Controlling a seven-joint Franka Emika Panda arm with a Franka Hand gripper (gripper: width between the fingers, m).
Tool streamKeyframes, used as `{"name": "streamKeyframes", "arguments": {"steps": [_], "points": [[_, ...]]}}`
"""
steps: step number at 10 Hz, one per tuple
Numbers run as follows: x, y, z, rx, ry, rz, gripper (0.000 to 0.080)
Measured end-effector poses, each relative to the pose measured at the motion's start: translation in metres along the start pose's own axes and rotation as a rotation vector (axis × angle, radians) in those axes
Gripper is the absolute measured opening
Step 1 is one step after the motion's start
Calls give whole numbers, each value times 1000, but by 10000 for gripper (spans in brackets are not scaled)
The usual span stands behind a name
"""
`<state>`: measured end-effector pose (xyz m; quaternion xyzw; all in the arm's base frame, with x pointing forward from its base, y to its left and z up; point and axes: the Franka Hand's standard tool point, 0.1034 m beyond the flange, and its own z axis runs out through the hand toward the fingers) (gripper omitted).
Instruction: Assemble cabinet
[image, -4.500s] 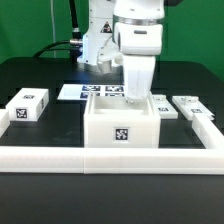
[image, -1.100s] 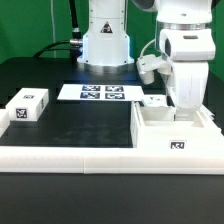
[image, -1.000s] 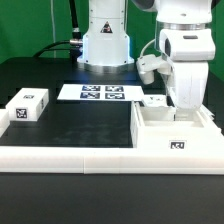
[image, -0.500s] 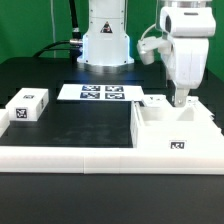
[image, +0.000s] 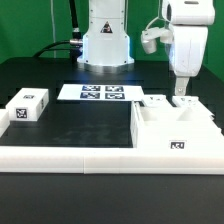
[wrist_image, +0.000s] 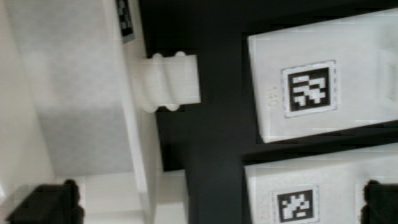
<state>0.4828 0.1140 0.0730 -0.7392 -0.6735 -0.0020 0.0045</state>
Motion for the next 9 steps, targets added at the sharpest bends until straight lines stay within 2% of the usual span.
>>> {"name": "streamKeyframes", "arguments": {"steps": [2,3,5,6,7,9], "points": [[0,-1,1,2,0,1,797],[0,-6,3,7,0,5,797],[13,-33,11,19,9,6,797],[22,-42,14,20,17,12,797],[32,-49,16,20,26,11,797],[35,-52,23,35,28,9,797]]}}
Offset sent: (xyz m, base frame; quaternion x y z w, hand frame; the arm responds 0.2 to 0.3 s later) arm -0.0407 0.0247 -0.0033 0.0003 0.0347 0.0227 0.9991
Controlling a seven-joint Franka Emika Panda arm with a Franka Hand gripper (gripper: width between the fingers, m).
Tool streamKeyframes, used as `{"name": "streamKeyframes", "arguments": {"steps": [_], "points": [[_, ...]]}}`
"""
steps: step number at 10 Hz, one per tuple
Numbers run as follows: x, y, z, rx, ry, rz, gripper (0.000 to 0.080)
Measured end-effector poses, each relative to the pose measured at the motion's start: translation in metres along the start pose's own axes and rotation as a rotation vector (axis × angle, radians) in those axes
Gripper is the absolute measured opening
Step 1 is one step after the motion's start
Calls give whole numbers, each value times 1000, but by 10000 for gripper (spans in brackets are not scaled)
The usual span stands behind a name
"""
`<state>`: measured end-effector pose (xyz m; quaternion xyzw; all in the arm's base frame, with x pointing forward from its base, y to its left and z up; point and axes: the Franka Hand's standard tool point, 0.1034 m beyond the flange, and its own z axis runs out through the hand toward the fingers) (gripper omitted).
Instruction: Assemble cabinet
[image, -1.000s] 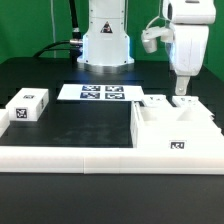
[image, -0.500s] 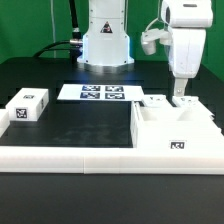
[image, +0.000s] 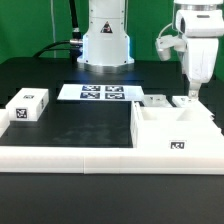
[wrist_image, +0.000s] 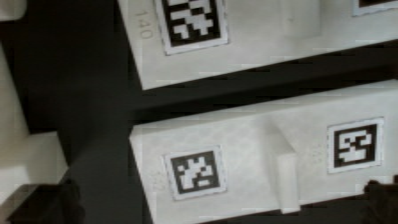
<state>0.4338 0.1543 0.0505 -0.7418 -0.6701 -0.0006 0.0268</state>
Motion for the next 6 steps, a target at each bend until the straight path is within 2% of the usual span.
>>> {"name": "streamKeyframes", "arguments": {"steps": [3,4,6], "points": [[-2,0,1,0,1,0,797],[-6,2,5,-8,11,1,797],[3,-4,16,-16,33,-5,797]]}}
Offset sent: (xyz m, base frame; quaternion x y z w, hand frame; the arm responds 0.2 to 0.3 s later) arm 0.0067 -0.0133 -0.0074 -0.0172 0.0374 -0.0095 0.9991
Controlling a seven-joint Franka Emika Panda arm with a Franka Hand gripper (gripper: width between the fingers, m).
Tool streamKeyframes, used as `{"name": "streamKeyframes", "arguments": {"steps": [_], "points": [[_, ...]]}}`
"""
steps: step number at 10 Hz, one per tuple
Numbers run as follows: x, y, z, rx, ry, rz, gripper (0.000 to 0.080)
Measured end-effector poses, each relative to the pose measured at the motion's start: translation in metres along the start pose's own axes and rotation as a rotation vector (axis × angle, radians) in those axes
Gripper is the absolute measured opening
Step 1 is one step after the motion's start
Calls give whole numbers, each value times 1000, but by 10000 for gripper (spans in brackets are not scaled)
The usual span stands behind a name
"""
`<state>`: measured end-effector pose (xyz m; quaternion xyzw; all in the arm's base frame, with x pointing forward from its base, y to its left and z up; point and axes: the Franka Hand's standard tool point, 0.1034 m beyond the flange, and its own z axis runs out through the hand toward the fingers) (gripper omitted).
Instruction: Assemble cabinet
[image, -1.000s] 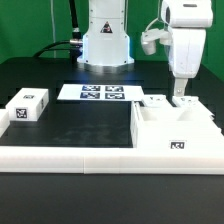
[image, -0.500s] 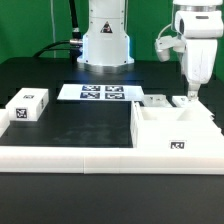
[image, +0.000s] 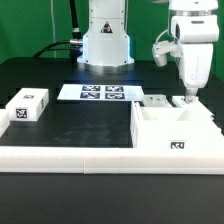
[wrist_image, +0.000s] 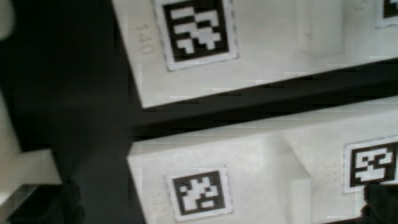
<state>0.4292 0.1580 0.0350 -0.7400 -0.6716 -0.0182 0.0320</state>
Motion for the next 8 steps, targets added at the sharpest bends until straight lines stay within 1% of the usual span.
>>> {"name": "streamKeyframes", "arguments": {"steps": [1,4,6,7,8], "points": [[4,-3,5,-1,7,-7,797],[9,-11,16,13,13,-12,797],[7,-14,22,26,12,-8,797],[7,-14,22,26,12,-6,797],[7,-14,22,27,12,-5,676]]}}
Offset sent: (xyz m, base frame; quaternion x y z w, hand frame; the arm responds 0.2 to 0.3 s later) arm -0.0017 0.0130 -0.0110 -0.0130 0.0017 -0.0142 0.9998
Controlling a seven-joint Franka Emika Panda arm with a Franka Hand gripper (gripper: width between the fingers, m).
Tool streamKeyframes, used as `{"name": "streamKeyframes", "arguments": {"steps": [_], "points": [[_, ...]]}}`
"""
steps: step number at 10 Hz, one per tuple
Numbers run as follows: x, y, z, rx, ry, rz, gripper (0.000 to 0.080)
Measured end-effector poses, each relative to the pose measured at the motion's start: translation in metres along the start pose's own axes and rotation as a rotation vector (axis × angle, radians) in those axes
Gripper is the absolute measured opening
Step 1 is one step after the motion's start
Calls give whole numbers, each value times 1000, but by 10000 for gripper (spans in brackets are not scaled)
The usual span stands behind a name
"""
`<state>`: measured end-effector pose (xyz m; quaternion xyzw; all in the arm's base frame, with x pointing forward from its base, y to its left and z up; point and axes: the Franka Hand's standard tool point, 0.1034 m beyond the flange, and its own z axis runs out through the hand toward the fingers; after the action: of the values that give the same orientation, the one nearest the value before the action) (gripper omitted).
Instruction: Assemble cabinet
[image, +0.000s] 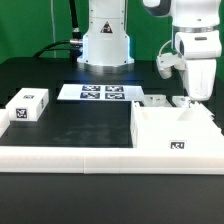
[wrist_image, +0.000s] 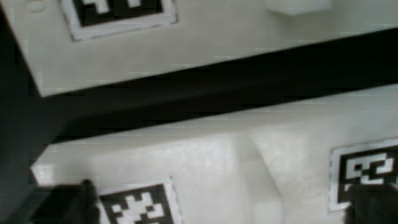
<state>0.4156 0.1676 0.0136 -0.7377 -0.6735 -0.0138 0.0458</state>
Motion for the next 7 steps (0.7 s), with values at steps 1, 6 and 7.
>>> {"name": "streamKeyframes", "arguments": {"steps": [1,6,7], "points": [[0,0,0,0,0,0,536],[-2,0,1,0,2,5,87],[-2,1,1,0,2,5,69]]}}
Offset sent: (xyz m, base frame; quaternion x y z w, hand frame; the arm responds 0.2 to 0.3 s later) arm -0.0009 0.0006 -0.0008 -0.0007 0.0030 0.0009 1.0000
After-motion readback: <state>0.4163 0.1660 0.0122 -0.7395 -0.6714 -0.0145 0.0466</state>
